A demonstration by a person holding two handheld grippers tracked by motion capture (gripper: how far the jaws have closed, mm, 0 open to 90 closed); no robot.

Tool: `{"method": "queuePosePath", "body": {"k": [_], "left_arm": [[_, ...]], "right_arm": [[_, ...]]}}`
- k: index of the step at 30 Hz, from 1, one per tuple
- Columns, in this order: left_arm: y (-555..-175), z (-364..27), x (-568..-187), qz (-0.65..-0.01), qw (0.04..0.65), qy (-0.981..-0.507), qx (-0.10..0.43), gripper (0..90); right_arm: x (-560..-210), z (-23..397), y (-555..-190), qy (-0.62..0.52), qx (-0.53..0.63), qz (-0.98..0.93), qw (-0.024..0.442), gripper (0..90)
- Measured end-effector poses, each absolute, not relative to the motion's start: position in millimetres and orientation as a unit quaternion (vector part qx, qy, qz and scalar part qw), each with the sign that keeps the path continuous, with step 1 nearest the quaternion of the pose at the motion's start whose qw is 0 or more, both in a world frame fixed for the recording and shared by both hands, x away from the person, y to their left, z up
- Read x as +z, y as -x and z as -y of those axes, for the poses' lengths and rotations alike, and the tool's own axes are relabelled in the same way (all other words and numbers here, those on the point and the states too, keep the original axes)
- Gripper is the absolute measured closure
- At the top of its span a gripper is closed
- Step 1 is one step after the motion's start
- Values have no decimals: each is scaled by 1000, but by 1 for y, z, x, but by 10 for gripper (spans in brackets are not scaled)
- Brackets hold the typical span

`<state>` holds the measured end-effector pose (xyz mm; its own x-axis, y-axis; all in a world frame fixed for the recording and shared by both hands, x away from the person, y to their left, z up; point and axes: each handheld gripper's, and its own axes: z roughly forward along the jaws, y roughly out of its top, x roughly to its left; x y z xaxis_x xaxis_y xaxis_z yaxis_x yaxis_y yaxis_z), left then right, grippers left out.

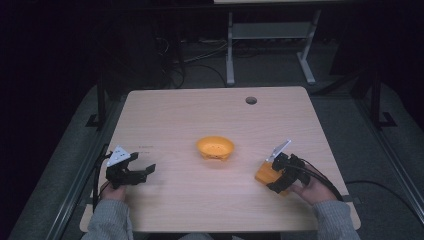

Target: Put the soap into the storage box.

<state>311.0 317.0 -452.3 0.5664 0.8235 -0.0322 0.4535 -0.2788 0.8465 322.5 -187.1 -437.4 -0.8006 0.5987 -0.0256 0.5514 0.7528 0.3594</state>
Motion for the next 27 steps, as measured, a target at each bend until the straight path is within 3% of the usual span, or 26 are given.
{"method": "queuePosePath", "body": {"k": [27], "left_arm": [[-311,-318,-452,-416,438,-768,215,138]], "right_arm": [[-448,179,-328,-302,151,-939,69,188]]}}
